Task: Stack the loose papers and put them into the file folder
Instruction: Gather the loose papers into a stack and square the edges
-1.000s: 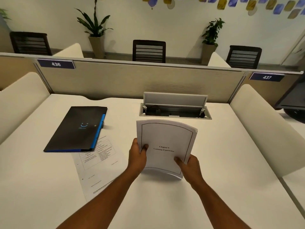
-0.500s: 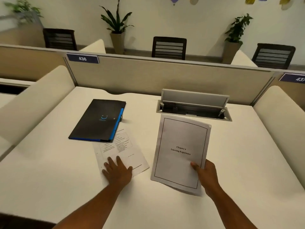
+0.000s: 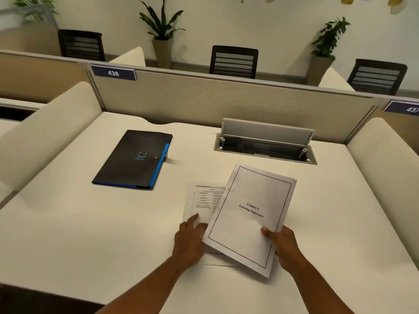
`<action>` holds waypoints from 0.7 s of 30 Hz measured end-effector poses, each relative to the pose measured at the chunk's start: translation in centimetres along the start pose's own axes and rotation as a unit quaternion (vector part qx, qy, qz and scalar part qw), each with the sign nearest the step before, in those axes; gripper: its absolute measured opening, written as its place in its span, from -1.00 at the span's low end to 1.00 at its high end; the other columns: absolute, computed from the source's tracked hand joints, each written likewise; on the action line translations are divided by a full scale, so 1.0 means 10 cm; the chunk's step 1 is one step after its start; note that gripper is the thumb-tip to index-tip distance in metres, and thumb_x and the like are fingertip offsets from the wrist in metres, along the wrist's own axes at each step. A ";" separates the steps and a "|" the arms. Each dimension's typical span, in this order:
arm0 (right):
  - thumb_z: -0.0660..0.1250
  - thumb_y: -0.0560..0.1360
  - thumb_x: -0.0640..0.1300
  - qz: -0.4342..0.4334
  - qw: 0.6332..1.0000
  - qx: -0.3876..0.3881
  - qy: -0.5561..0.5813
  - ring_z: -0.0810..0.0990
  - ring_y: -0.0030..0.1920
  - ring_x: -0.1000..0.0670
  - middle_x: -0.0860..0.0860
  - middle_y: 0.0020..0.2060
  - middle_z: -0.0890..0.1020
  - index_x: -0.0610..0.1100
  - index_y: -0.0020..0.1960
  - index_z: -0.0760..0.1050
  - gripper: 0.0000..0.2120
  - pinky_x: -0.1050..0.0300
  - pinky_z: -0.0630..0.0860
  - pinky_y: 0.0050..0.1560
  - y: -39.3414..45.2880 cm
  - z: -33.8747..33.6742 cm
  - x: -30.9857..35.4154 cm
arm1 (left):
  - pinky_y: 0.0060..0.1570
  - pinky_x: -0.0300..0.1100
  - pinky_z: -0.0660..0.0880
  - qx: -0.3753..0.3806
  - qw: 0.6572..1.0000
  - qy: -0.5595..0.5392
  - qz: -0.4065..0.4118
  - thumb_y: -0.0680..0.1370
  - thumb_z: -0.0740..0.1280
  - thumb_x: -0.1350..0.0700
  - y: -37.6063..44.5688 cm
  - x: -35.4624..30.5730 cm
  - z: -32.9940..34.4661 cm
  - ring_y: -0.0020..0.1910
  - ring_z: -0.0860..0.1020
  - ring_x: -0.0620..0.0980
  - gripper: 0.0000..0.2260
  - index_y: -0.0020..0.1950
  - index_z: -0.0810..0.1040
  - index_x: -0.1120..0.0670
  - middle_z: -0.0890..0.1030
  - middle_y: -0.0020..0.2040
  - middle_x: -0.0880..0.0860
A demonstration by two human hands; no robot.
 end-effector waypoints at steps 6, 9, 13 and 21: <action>0.43 0.52 -0.32 0.043 0.998 -0.005 -0.036 0.67 -0.14 -0.12 -0.11 -0.09 0.71 -0.18 0.07 0.59 -0.85 0.13 0.47 -0.27 -0.01 -0.10 -0.13 | 0.37 -0.02 0.29 -0.076 0.985 -0.029 -0.154 0.48 0.36 -0.15 -0.01 0.38 -0.09 0.42 0.15 0.13 -0.33 0.49 0.19 0.04 0.12 0.50 0.10; 0.43 0.53 -0.31 0.036 0.997 -0.010 -0.071 0.64 -0.19 -0.06 -0.08 -0.12 0.69 -0.15 0.05 0.60 -0.86 0.18 0.42 -0.32 0.01 -0.10 -0.20 | 0.23 -0.06 0.40 -0.083 0.975 -0.023 -0.203 0.32 0.45 -0.30 0.01 0.41 -0.12 0.28 0.28 0.13 -0.15 0.41 0.22 0.13 0.25 0.35 0.13; 0.47 0.50 -0.26 0.042 0.995 -0.002 -0.090 0.69 -0.07 -0.15 -0.10 -0.07 0.72 -0.20 0.12 0.63 -0.81 0.07 0.59 -0.13 0.05 -0.06 -0.35 | 0.13 -0.08 0.47 -0.065 0.972 -0.065 -0.216 0.28 0.56 -0.16 0.12 0.37 -0.13 0.20 0.39 0.12 -0.29 0.24 0.34 0.14 0.36 0.22 0.15; 0.45 0.52 -0.28 0.034 0.997 0.013 -0.068 0.72 -0.09 -0.13 -0.09 -0.10 0.75 -0.14 0.07 0.64 -0.86 0.12 0.60 -0.21 0.05 -0.03 -0.31 | -0.03 -0.10 0.56 -0.063 0.950 -0.199 -0.231 0.35 0.50 0.14 0.20 0.39 -0.11 -0.03 0.61 0.11 -0.70 0.04 0.53 0.07 0.65 0.00 0.07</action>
Point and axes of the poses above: each hand's wrist, its own y-axis towards the middle knuckle, its own z-axis out of the palm, x = y × z, the point moved 9 cm from there along y, towards the middle knuckle
